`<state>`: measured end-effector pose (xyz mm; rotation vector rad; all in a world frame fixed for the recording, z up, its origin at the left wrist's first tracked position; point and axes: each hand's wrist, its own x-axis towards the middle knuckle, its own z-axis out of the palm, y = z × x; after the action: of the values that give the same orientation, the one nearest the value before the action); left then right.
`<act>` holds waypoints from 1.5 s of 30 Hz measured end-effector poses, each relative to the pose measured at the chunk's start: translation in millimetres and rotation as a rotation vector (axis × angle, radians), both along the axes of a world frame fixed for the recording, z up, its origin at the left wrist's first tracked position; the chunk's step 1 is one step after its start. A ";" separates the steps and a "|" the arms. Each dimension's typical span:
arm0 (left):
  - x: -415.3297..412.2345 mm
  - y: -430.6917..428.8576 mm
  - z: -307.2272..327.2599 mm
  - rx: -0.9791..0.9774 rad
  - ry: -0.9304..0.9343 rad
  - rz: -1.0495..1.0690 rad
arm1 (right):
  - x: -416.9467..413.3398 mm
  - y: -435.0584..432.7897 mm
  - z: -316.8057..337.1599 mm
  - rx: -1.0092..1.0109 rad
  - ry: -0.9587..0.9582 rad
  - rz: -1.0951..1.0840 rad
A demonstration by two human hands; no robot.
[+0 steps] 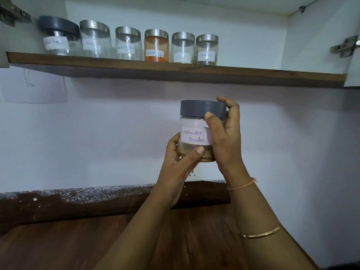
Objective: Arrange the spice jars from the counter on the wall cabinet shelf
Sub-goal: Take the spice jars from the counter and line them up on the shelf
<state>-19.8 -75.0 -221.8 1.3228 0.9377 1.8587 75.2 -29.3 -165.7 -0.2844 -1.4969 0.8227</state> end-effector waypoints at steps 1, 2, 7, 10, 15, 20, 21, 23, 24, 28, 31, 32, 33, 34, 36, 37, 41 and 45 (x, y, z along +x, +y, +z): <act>0.4 2.6 0.4 0.001 -0.003 0.007 | 1.7 0.7 0.4 -0.006 -0.011 -0.001; 0.4 4.6 0.4 0.004 -0.011 0.006 | 3.8 1.3 0.8 -0.019 -0.031 -0.005; 3.9 18.6 5.5 0.015 -0.032 0.017 | 14.8 6.9 10.5 -0.120 -0.191 -0.056; 9.8 27.7 12.7 0.033 0.000 0.091 | 15.6 9.0 14.6 -0.136 -0.264 -0.139; 22.4 39.9 29.7 0.124 0.103 0.230 | 12.7 11.9 14.9 -0.068 -0.348 -0.278; 29.9 54.3 44.6 0.188 0.259 0.273 | 23.5 27.9 30.0 0.024 -0.310 -0.432; 30.4 58.2 48.8 0.203 0.300 0.281 | 26.3 30.7 34.3 0.042 -0.307 -0.446; 29.2 64.0 58.3 0.221 0.410 0.317 | 32.5 34.8 44.2 0.081 -0.301 -0.478; 28.2 65.8 63.8 0.235 0.464 0.343 | 36.0 37.1 50.5 0.099 -0.297 -0.499; 28.6 64.7 93.4 0.440 0.546 0.420 | 53.1 47.7 81.9 0.168 -0.241 -0.531; 34.0 71.9 119.6 0.520 0.547 0.577 | 64.7 54.9 106.5 0.224 -0.216 -0.577; 35.3 76.4 129.1 0.528 0.589 0.654 | 67.2 56.9 113.9 0.236 -0.215 -0.592; 36.3 82.9 138.7 0.527 0.667 0.743 | 69.7 59.6 121.2 0.243 -0.212 -0.606; 36.4 89.9 146.7 0.515 0.770 0.838 | 71.6 62.6 127.9 0.248 -0.211 -0.614; 32.6 107.8 156.8 0.461 0.985 1.019 | 74.3 70.4 139.5 0.261 -0.212 -0.617; 29.2 116.5 158.5 0.422 1.072 1.082 | 74.9 74.5 144.2 0.263 -0.215 -0.619; 16.2 141.4 152.5 0.370 1.250 1.174 | 74.6 92.7 158.1 0.268 -0.240 -0.609; 13.9 154.1 152.1 0.488 1.171 1.301 | 71.5 112.6 165.2 0.224 -0.272 -0.577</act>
<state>-5.9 79.1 -69.7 2.5725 2.4964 2.1095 146.7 83.4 -0.5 -0.6425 -1.6242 0.1570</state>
